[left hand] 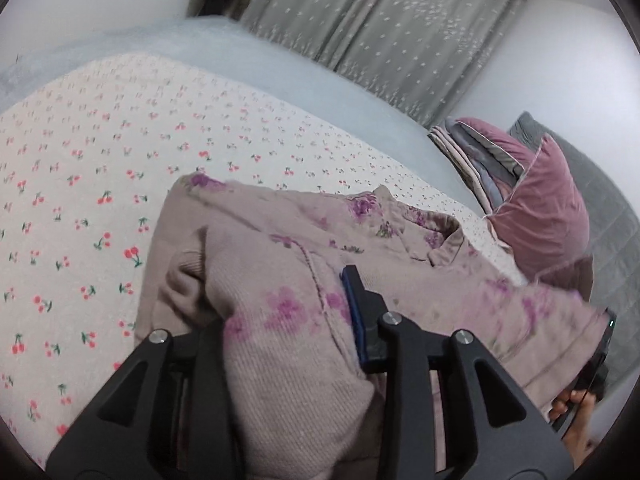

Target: Fold large clothes

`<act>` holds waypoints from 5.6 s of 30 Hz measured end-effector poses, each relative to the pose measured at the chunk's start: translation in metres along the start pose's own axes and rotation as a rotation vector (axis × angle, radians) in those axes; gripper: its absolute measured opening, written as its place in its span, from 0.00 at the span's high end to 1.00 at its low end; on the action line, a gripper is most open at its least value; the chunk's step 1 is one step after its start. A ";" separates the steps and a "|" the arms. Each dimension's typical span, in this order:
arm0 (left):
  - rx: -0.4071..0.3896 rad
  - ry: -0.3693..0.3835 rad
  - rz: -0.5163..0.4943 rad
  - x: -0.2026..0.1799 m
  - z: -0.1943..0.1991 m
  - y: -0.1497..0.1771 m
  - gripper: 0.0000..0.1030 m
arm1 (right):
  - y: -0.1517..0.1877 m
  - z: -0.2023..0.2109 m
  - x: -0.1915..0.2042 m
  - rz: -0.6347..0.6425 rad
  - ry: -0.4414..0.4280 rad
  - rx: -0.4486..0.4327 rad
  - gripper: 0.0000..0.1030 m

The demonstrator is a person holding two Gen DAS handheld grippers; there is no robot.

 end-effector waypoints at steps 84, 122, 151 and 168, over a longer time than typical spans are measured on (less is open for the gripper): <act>-0.023 -0.057 -0.076 -0.003 -0.029 -0.107 0.82 | -0.123 -0.008 0.044 0.058 0.052 -0.247 0.81; 0.185 -0.373 -0.201 0.033 -0.046 -0.107 0.19 | -0.131 -0.052 0.057 0.225 0.206 0.059 0.33; 0.398 0.102 0.306 0.068 -0.048 -0.011 0.01 | -0.047 -0.085 -0.054 -0.214 -0.254 0.466 0.13; 0.165 0.197 0.171 0.017 0.008 -0.050 0.74 | -0.098 -0.022 0.054 0.028 -0.317 0.306 0.60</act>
Point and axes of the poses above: each gripper's, at about its wrist camera, not at the fingertips, and z roughly against the way its jaws point, x to its left, y to its underside, the point moved 2 cm from there along -z, roughly the way its jaws point, and after that the axes turned 15 degrees about y, right-handed, at the moved point
